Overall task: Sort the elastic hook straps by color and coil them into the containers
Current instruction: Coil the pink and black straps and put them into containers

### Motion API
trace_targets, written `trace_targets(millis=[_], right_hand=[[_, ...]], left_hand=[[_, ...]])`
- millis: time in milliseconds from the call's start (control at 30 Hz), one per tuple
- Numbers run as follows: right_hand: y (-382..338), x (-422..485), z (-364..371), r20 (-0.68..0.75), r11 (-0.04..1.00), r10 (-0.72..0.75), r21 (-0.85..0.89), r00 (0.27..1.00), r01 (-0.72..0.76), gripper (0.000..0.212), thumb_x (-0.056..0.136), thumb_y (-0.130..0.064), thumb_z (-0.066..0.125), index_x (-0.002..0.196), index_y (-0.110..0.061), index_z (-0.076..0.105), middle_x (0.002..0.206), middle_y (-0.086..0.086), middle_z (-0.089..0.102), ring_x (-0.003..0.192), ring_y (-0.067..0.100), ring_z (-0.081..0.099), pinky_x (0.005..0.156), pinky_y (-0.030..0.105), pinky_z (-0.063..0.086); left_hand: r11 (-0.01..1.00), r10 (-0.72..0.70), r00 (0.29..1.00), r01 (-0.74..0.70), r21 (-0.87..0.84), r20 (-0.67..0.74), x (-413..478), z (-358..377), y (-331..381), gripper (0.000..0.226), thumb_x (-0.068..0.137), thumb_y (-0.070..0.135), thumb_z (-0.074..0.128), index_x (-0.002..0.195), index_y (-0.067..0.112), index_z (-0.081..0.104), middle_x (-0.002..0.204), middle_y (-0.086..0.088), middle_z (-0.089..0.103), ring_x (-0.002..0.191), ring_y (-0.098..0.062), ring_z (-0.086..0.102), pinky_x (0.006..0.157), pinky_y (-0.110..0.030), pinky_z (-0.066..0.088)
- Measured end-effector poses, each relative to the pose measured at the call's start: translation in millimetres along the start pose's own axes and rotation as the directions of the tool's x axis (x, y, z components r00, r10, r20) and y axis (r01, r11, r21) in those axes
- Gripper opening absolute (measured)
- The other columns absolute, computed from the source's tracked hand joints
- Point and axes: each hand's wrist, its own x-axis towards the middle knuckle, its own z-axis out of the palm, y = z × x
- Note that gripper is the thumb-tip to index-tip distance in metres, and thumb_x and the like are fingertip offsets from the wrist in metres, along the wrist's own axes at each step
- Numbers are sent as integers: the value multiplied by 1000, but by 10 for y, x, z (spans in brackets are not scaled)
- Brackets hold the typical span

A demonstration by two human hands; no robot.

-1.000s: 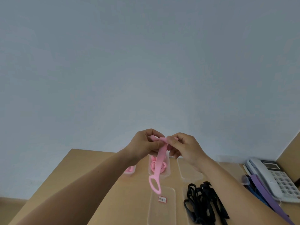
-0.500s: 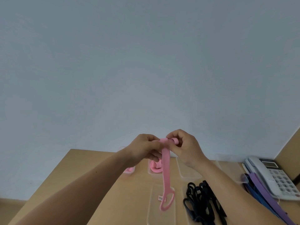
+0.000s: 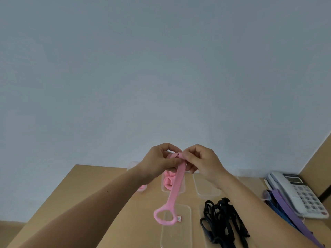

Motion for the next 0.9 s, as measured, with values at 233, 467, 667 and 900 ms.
trace_targets(millis=[233, 467, 667, 900], right_hand=[[21, 13, 50, -111, 996, -76, -55, 991, 70, 13, 78, -27, 82, 82, -26, 70, 76, 2, 68, 63, 11, 61, 61, 23, 49], [49, -7, 38, -67, 989, -126, -84, 990, 120, 19, 78, -20, 82, 88, -30, 69, 81, -12, 64, 72, 0, 57, 67, 11, 46], [32, -28, -3, 38, 996, -48, 83, 998, 45, 12, 87, -15, 74, 97, -14, 68, 87, 2, 70, 72, 20, 67, 65, 30, 55], [36, -18, 44, 33, 996, 57, 70, 998, -60, 24, 87, -30, 73, 95, -8, 67, 74, 9, 71, 67, 21, 67, 60, 27, 52]], left_hand=[[993, -115, 992, 115, 4, 58, -14, -22, 7, 28, 89, 7, 69, 110, -5, 56, 95, -26, 73, 89, -45, 69, 88, -56, 55], [979, -155, 980, 169, -113, 128, -21, -81, 60, 16, 87, 19, 63, 84, 6, 56, 93, -24, 66, 86, -40, 67, 81, -44, 57], [988, -85, 996, 89, -124, 33, -21, -74, 41, 22, 89, 10, 72, 106, 0, 62, 96, -27, 70, 84, -34, 69, 73, -39, 59], [998, 57, 998, -56, 15, -23, -43, -46, -37, 20, 79, 4, 80, 94, 8, 68, 90, -14, 67, 95, -43, 69, 88, -51, 58]])
